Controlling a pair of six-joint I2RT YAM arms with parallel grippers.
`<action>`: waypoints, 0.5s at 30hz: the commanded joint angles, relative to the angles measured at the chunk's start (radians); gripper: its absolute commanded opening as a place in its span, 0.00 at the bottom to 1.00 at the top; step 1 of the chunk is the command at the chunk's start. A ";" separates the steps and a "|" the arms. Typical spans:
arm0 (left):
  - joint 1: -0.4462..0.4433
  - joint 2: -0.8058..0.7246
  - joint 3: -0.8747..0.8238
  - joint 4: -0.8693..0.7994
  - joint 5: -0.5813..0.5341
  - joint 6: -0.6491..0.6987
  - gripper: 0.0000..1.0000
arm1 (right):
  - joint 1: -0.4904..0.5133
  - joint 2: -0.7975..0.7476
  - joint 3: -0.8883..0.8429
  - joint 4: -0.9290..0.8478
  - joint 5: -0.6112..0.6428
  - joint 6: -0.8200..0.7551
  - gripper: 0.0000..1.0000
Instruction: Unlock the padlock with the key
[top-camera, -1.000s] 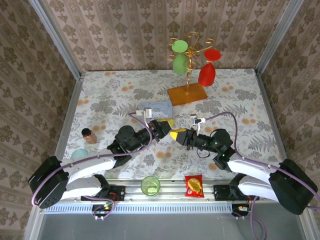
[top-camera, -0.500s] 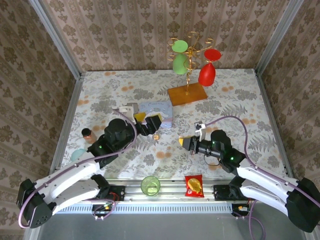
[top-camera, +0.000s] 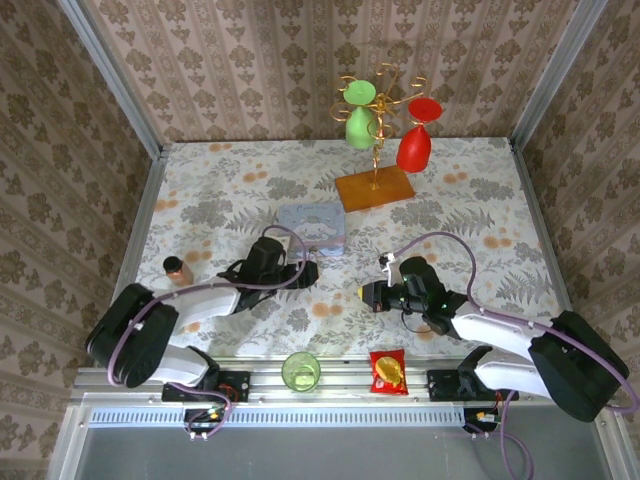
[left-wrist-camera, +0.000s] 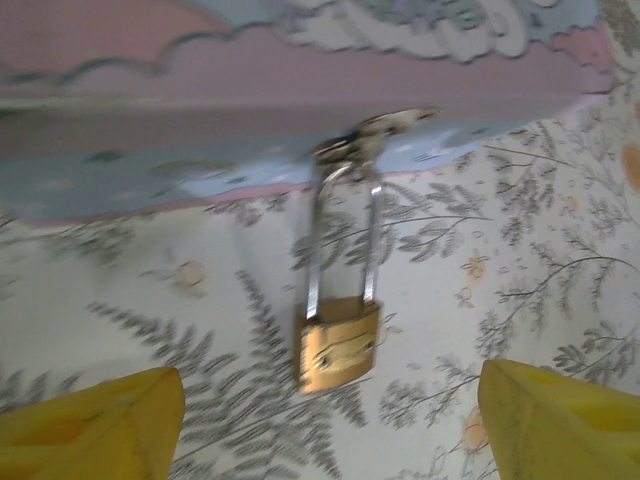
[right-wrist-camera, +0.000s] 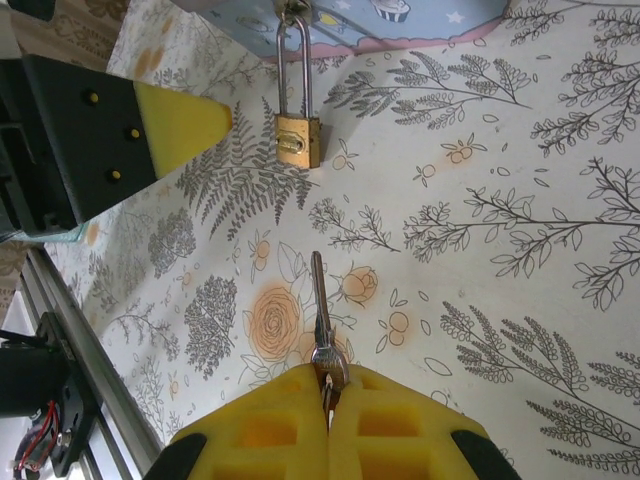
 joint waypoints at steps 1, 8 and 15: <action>-0.002 0.059 0.064 0.075 0.036 0.047 0.78 | -0.005 0.036 0.034 0.050 0.006 -0.010 0.00; 0.005 0.188 0.068 0.227 0.121 0.034 0.72 | -0.005 0.076 0.046 0.062 -0.008 -0.002 0.00; -0.017 0.190 0.076 0.180 0.075 0.042 0.59 | -0.006 0.067 0.040 0.053 0.010 -0.003 0.00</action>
